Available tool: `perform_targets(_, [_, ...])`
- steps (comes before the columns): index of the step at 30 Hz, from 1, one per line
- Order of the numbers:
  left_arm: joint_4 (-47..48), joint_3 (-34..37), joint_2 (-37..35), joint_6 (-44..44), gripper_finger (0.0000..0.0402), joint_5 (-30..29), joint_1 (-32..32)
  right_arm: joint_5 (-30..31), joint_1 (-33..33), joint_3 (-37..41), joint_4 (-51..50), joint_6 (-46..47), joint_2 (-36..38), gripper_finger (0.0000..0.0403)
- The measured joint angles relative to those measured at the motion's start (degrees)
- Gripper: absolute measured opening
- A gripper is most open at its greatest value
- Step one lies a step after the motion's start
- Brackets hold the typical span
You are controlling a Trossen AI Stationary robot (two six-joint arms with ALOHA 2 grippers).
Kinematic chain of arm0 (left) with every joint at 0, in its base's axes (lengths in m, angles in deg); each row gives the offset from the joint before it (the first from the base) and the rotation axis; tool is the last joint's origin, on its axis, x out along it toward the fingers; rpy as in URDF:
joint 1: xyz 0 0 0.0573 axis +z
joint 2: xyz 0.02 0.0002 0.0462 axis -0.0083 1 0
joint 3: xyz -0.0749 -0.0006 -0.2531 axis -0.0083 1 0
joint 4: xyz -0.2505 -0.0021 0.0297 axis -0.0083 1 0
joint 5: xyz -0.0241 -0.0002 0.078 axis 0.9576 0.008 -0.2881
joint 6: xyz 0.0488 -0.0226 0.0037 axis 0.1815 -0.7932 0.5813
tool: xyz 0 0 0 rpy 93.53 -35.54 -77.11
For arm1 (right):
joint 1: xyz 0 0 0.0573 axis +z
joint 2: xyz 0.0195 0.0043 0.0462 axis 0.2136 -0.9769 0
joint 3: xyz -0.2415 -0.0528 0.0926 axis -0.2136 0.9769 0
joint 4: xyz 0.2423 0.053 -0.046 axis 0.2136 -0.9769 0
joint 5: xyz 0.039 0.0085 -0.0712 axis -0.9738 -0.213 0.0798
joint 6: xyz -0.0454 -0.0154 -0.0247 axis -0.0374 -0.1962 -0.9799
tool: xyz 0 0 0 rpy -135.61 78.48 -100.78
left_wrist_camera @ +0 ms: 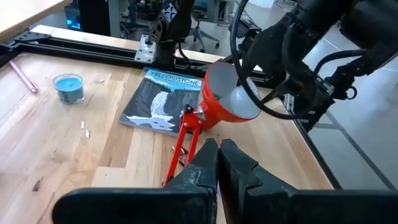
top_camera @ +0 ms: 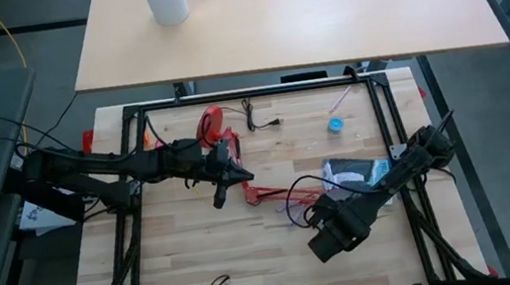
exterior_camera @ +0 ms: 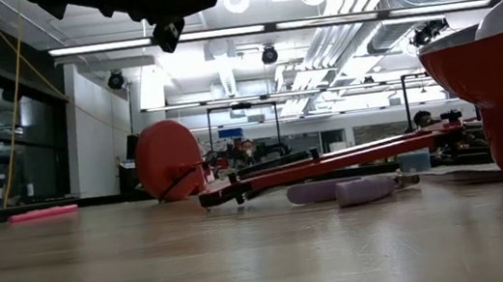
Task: Screw lightbulb
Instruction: Insert the lightbulb into the desk lamp
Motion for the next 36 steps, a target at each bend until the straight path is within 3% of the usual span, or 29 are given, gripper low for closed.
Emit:
perform_targets(8, [0.0,0.0,0.0,0.0,0.0,-0.1,0.0,0.9,0.0,0.0,-2.6,3.1,-0.1,0.0233])
perform_targets(17, [0.0,0.0,0.0,-1.0,0.0,0.0,0.0,3.5,0.0,-0.1,-4.8,4.6,0.0,0.0136])
perform_targets(27, [0.0,0.0,0.0,-1.5,0.0,0.0,0.0,6.5,-1.2,-0.1,-4.6,5.9,0.2,0.0073])
perform_targets(32, [0.0,0.0,0.0,-1.6,0.0,0.0,-0.3,7.4,-1.2,-0.1,-4.4,6.0,0.9,0.0012])
perform_targets(36, [-1.4,0.0,0.0,-1.6,0.0,0.0,-0.4,8.4,-1.1,-0.1,-4.2,6.6,2.7,0.0004])
